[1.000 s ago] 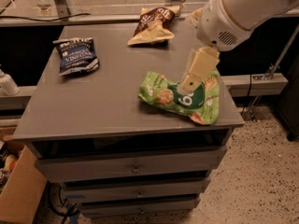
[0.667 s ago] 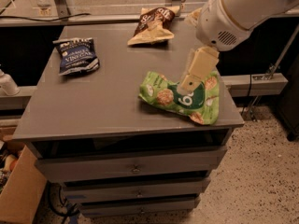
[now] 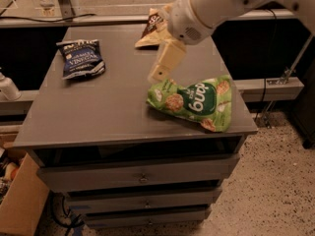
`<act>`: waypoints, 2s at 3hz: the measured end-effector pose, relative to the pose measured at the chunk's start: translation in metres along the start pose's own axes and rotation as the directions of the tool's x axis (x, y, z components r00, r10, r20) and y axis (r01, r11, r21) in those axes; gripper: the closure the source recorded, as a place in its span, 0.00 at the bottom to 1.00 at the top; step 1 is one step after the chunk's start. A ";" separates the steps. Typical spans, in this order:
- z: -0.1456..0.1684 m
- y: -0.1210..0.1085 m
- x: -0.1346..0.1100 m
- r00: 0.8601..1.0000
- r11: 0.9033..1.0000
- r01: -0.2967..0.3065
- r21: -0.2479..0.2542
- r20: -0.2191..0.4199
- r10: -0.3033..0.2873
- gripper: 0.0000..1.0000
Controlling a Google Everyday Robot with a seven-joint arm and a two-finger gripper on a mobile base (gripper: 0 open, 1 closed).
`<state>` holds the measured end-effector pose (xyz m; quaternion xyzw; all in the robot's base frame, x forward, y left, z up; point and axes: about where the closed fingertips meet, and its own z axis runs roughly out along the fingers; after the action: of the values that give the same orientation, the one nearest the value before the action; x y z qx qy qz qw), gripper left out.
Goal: Pick blue chip bag
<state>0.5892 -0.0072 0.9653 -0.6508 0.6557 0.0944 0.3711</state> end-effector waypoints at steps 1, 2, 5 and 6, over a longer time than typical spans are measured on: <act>0.050 -0.017 -0.026 0.997 0.999 0.020 -0.026 0.075 -0.018 0.00; 0.104 -0.022 -0.051 0.992 0.998 0.035 -0.053 0.122 -0.028 0.00; 0.226 -0.040 -0.082 0.998 0.999 0.034 -0.007 0.061 -0.034 0.00; 0.258 -0.049 -0.083 0.999 1.000 0.021 0.014 0.034 -0.022 0.00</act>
Offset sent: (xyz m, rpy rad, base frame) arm 0.0786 0.1601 -0.0614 0.1371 0.0145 0.1443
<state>0.7185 0.2080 0.8515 -0.6536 0.6428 0.0970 0.3876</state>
